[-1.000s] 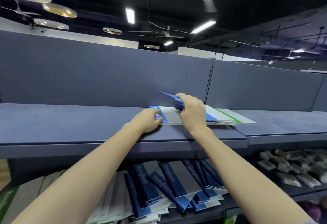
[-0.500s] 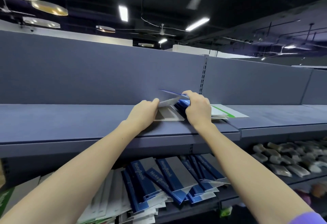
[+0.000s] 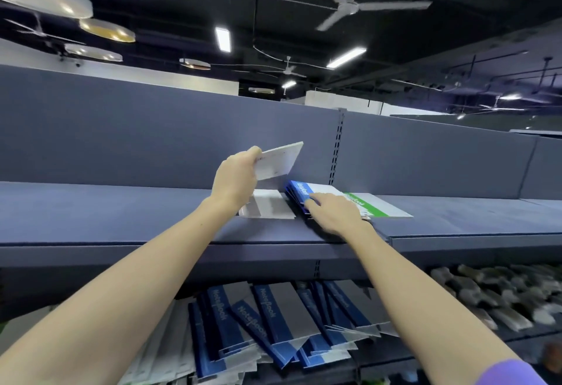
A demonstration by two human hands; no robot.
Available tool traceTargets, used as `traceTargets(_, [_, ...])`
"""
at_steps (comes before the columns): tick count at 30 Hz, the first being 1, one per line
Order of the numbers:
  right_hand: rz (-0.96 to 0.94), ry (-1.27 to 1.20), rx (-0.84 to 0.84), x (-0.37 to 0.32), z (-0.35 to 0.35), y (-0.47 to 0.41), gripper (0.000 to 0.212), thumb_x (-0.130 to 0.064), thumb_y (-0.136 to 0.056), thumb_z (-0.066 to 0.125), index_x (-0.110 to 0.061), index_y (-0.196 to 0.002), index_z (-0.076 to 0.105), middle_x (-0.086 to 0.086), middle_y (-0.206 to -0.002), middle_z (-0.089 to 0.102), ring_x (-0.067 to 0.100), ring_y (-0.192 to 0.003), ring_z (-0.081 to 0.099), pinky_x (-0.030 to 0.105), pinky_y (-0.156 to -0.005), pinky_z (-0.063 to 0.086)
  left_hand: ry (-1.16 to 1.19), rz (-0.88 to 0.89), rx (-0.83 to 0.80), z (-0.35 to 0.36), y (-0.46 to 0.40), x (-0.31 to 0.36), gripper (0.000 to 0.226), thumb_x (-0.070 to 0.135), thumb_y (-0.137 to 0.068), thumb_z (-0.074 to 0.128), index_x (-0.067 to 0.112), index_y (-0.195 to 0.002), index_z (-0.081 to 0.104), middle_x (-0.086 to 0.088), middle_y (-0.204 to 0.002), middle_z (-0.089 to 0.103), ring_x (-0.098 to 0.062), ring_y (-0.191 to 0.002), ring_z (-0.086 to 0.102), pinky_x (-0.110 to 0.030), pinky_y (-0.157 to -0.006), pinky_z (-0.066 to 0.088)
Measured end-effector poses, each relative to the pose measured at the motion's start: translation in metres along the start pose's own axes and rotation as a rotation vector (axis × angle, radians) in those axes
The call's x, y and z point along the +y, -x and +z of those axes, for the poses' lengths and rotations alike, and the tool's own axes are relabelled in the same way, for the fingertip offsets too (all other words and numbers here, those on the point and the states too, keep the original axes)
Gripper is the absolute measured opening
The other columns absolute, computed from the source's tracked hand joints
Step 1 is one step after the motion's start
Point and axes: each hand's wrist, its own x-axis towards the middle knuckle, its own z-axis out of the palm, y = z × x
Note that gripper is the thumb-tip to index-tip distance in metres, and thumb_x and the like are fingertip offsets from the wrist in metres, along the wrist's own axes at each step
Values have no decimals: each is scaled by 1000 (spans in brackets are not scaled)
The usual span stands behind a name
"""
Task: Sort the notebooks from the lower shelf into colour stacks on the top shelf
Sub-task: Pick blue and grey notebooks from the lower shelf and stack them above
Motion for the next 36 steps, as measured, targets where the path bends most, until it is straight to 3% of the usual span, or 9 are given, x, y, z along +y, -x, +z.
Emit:
traceTargets(4, [-43, -37, 0, 9, -1, 1, 53, -56, -96, 32, -32, -137, 55, 7, -138, 58, 31, -120, 54, 40, -95, 43, 27, 56, 41, 21, -4, 31, 34, -10, -86, 38, 11, -105, 57, -9, -83, 59, -37, -74, 51, -41, -63, 44])
traceTargets(8, [-28, -154, 143, 23, -5, 6, 40, -39, -101, 34, -16, -117, 62, 14, -122, 64, 35, -108, 56, 41, -89, 45, 19, 119, 31, 49, -6, 65, 35, -11, -83, 41, 11, -106, 57, -8, -79, 57, -32, -69, 47, -36, -58, 37])
traceTargets(12, [177, -83, 258, 57, -10, 9, 25, -19, -97, 39, -9, -104, 61, 14, -111, 66, 36, -104, 57, 41, -84, 41, -74, 152, -214, 88, 1, 86, 23, -5, -85, 40, 14, -93, 48, -5, -82, 51, -30, -78, 44, -34, -57, 30])
traceTargets(15, [261, -130, 209, 88, -10, 14, 13, -11, -89, 43, -11, -95, 54, 14, -110, 65, 34, -98, 53, 41, -86, 43, -54, 185, -506, 110, 13, 83, 19, 23, -103, 34, 27, -92, 48, 2, -94, 56, -30, -92, 50, -38, -75, 41])
traceTargets(17, [227, -212, 179, 105, -4, 14, 24, -10, -92, 41, -10, -110, 58, 13, -120, 63, 35, -106, 53, 42, -93, 45, 19, 194, -572, 116, 21, 78, 25, 36, -106, 33, 30, -86, 48, 7, -93, 55, -27, -98, 50, -41, -82, 44])
traceTargets(22, [71, -314, 142, 118, 4, 15, 42, -6, -96, 37, -16, -132, 57, 12, -131, 59, 33, -119, 53, 41, -100, 44, -88, 127, -484, 113, 23, 87, 33, 50, -102, 41, 26, -79, 39, 1, -86, 55, -25, -83, 50, -39, -72, 45])
traceTargets(28, [-4, -348, 153, 119, 2, 30, 56, 5, -82, 41, -13, -132, 58, 11, -130, 58, 34, -120, 52, 42, -98, 47, -298, 98, -401, 109, 35, 111, 28, 39, -106, 40, 15, -104, 55, -7, -102, 63, -31, -95, 56, -42, -78, 49])
traceTargets(32, [-51, -271, 205, 125, 2, 42, 45, -2, -86, 45, -12, -128, 58, 11, -129, 59, 32, -119, 51, 42, -102, 41, -314, 146, -277, 107, 52, 127, 29, 36, -103, 45, 15, -114, 63, -7, -109, 64, -32, -103, 54, -40, -83, 42])
traceTargets(36, [-68, -174, 300, 130, 7, 60, 34, -10, -88, 48, -14, -120, 58, 9, -122, 58, 32, -115, 48, 42, -98, 34, -284, 272, -126, 110, 80, 146, 15, 20, -94, 56, 8, -96, 65, -11, -93, 62, -35, -87, 52, -45, -77, 44])
